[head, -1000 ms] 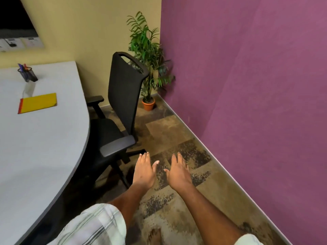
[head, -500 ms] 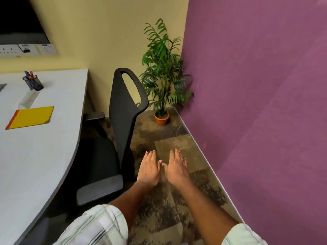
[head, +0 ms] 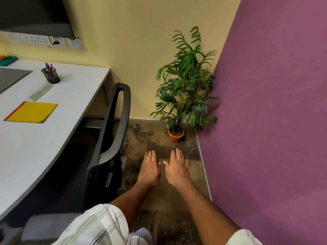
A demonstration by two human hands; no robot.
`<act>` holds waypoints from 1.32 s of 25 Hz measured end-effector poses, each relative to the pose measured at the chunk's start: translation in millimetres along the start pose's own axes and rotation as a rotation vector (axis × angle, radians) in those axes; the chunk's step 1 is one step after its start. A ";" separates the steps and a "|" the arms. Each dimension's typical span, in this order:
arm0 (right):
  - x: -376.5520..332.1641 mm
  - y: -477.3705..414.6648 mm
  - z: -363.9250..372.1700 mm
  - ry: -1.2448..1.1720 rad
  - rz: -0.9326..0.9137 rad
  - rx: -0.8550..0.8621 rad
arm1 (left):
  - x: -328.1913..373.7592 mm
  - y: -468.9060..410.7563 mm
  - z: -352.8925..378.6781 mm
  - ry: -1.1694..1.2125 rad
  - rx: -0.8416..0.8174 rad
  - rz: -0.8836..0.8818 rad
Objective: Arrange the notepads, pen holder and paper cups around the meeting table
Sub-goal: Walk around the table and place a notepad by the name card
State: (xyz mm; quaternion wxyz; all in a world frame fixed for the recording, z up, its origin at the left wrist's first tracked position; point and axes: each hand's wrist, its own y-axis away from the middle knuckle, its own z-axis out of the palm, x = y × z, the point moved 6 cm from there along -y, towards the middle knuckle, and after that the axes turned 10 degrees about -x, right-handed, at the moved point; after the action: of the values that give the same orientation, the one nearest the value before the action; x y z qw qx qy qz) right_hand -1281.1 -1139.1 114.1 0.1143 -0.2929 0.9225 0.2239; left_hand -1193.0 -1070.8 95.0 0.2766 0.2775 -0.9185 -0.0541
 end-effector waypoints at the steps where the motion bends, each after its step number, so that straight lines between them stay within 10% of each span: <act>1: 5.4 -32.7 -12.4 0.014 -0.029 0.010 | 7.2 -31.2 -3.9 0.010 0.041 -0.012; 19: -92.0 -412.5 -138.3 0.120 -0.299 -0.079 | -29.6 -386.3 -133.0 -0.044 0.283 -0.268; 33: -331.1 -643.2 -137.2 0.237 -0.915 -0.335 | -180.7 -497.2 -292.6 0.162 0.636 -0.922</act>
State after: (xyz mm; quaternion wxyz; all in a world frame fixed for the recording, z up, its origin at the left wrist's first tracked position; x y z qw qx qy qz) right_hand -645.8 -1511.2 124.6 0.0466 -0.7051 0.6576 0.2612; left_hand -671.8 -1375.2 129.1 0.1968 0.7228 -0.6492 0.1317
